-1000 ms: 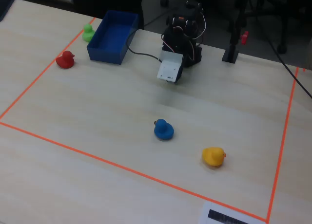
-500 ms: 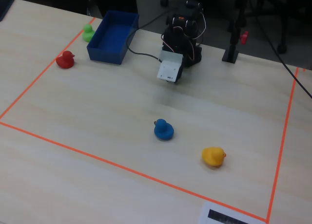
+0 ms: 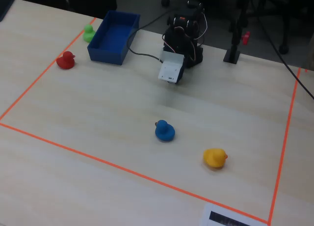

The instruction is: Grasp red duck and put it into box.

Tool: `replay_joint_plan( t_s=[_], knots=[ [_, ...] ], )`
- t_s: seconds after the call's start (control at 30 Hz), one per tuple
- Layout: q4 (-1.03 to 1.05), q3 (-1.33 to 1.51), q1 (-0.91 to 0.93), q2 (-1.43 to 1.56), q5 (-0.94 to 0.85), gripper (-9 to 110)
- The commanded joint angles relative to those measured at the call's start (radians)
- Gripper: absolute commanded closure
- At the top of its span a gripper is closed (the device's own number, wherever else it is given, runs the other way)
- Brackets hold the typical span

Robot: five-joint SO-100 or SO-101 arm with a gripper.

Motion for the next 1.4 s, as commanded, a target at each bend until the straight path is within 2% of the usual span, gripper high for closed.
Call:
replay_joint_plan(
  t_s=[0.0,0.9,1.13,1.27,1.37],
  knots=[
    [0.012,0.012,0.009,-0.003,0.002,94],
    [0.012,0.012,0.009,-0.002,0.002,94],
    [0.012,0.012,0.009,-0.002,0.002,90],
    [0.012,0.012,0.009,-0.002,0.002,95],
    [0.012,0.012,0.009,-0.002,0.002,94]
  ],
)
